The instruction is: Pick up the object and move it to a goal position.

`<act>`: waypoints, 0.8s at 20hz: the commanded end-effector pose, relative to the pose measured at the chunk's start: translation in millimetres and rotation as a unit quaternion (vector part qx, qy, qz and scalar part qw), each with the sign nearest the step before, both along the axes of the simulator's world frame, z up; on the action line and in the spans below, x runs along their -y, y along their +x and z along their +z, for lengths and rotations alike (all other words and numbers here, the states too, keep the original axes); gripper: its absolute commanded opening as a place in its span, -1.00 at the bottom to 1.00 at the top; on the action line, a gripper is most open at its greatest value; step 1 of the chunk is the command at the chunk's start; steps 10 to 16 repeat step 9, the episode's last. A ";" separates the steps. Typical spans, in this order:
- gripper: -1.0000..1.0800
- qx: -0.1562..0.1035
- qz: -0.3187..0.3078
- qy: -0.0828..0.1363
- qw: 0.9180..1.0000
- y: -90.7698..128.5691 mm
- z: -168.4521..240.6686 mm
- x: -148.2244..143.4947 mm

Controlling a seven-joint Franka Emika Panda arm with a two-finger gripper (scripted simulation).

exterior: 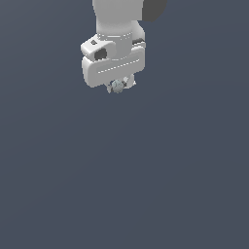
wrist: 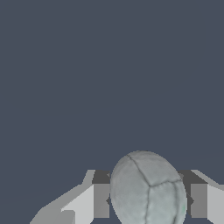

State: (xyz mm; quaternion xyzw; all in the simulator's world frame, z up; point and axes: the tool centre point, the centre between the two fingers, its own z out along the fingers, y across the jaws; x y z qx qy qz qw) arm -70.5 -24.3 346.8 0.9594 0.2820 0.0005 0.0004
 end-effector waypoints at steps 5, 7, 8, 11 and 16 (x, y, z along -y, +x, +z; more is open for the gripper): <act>-1.00 -0.001 0.000 0.000 1.000 -0.2 25.8 -6.1; -1.00 -0.001 0.000 0.000 1.000 -0.1 29.0 -6.8; -1.00 -0.001 0.000 0.000 1.000 -0.1 29.7 -7.0; -1.00 -0.001 0.000 0.000 1.000 0.0 30.0 -7.1; -1.00 -0.001 0.000 0.000 1.000 0.0 30.0 -7.1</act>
